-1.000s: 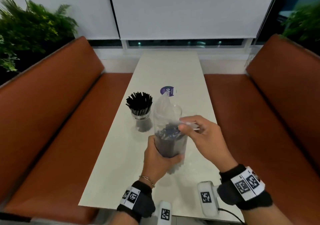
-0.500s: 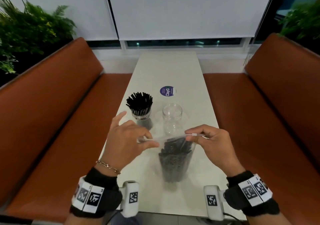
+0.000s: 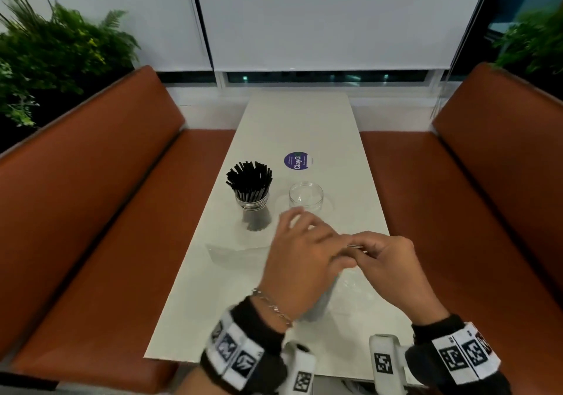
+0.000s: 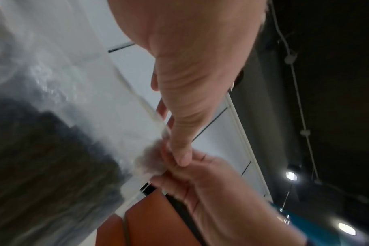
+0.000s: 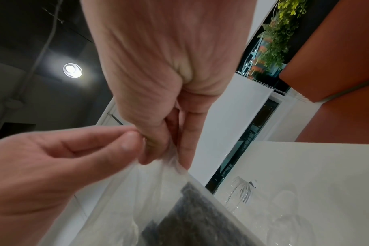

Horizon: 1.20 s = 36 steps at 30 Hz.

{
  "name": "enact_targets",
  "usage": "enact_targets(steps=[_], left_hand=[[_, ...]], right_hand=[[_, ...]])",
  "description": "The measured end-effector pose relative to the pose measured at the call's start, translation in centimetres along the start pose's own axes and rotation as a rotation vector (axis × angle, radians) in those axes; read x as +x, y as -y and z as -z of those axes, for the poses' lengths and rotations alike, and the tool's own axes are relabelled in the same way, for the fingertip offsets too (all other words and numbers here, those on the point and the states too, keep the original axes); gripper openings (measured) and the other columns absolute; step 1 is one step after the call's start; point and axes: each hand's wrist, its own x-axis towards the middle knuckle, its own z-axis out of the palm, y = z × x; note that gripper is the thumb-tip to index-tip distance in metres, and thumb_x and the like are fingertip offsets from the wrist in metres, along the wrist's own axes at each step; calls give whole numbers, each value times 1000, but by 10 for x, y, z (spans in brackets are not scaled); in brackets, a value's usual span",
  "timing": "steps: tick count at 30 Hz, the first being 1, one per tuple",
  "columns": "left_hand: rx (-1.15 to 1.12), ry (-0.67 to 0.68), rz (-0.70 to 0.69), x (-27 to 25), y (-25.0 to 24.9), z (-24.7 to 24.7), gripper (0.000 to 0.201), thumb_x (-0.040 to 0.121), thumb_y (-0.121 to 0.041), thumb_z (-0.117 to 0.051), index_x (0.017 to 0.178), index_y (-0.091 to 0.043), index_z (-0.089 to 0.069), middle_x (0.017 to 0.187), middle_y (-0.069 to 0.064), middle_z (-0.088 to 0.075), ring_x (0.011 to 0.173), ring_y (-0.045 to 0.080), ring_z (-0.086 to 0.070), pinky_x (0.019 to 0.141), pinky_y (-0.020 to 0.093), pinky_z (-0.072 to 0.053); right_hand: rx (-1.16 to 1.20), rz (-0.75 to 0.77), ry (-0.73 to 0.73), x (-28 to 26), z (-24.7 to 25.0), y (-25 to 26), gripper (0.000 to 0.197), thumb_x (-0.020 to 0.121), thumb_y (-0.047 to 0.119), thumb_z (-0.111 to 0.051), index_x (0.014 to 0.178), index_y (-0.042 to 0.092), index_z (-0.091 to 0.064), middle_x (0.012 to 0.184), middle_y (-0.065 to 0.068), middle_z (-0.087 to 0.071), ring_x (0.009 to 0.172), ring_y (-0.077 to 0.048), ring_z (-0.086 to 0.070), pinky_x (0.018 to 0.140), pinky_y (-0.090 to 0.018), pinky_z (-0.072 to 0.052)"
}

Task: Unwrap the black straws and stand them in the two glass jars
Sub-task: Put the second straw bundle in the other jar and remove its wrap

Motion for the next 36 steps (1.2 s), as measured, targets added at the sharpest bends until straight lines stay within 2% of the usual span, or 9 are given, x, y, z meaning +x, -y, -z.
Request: enact_targets(steps=[5,12,20,23,25,28,30,32,36], left_hand=[[54,-7,-34,1,0,-17,4,87,-27,-85,88,-24,-84,76,-6,-73,82,23,-62,91,37,-47],[180,61,-34,-13,39,36,16,78,-18,-92,80,-29,-81,86,-13,-77,91,18,-74,106,38,-39],[-227,102,438,-69,106,86,26,94,-58,-67,90,-35,-78,99,-24,-78,100,-1,-71,86,15,-50],[-582,4,670,-83,108,70,19,89,-40,-76,99,-24,-79,114,-12,-81,113,7,-73,105,35,-55],[-840,12,748,-92,104,51,40,80,-31,-91,113,-19,-73,126,-4,-79,124,18,-70,111,46,-52],[-1003,158,723,-94,85,14,100,52,-35,-103,142,-31,-60,147,-7,-68,141,17,-58,119,44,-45],[-888,213,563,-89,67,-14,94,51,-53,-100,138,-49,-65,152,-23,-60,150,5,-45,126,31,-35],[-868,214,535,-90,52,-44,95,48,-39,-106,133,-52,-66,147,-36,-58,150,2,-45,125,26,-36],[-1116,147,728,-86,20,-86,111,35,-31,-112,132,-50,-62,130,-14,-77,129,15,-70,107,41,-59]], right_hand=[[70,13,-32,-4,10,6,23,74,19,-92,76,40,-84,81,21,-82,77,-5,-79,73,-23,-61],[131,-33,-5,0,16,-5,7,74,21,-92,80,19,-88,83,13,-84,80,-5,-80,77,-26,-64],[238,-111,55,-2,17,-14,10,76,14,-91,85,13,-87,88,5,-86,86,-13,-82,83,-33,-66],[318,-132,61,-5,16,-15,9,78,7,-89,87,9,-86,95,3,-86,94,-19,-82,87,-31,-66],[411,-157,99,-10,16,-19,20,77,4,-88,96,8,-85,106,3,-85,105,-23,-79,93,-31,-64],[451,-191,289,-19,7,-29,80,61,4,-99,133,24,-70,136,10,-72,128,-11,-68,107,-35,-56],[438,-179,414,-24,-10,-33,104,55,1,-103,146,28,-58,148,10,-64,138,-8,-58,113,-39,-51],[533,-188,437,-29,-30,-36,104,56,-14,-98,145,21,-57,139,-4,-70,130,-21,-66,108,-47,-57],[460,-137,294,-30,-66,-51,70,73,4,-96,133,23,-65,124,-9,-76,117,-28,-73,100,-56,-59]])
